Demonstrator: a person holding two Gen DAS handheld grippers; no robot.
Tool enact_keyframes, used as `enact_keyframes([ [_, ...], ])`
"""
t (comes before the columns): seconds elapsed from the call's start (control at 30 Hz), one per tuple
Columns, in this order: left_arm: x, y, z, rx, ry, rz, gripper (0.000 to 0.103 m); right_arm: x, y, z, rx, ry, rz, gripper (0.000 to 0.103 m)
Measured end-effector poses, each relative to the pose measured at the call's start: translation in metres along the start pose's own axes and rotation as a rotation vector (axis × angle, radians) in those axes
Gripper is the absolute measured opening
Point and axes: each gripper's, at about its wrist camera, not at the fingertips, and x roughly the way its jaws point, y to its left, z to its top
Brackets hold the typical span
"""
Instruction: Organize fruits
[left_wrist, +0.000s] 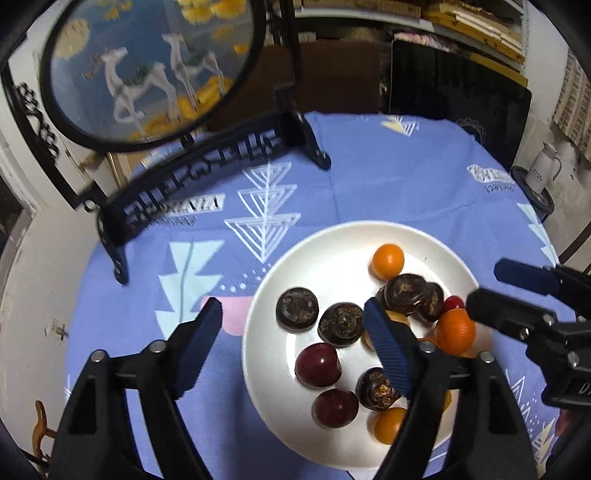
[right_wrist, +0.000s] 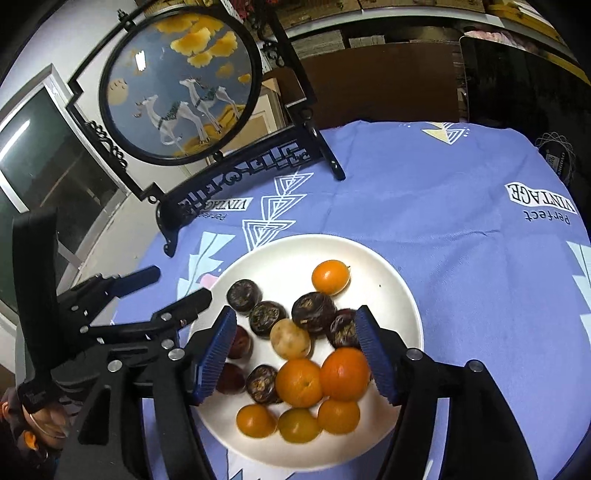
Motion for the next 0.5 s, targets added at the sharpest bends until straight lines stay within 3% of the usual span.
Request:
enact_keyframes([
  [0.23,-0.044,0.003,0.001,-0.037,-0.111,0.007,0.098,-0.034,-0.001,-0.022,0.029,-0.042,0.015,0.071],
  [0.5,-0.084,0.003,-0.003,-0.059,-0.189,0.009,0.098,-0.055,0.002,-0.049,0.04,-0.054,0.011,0.072],
])
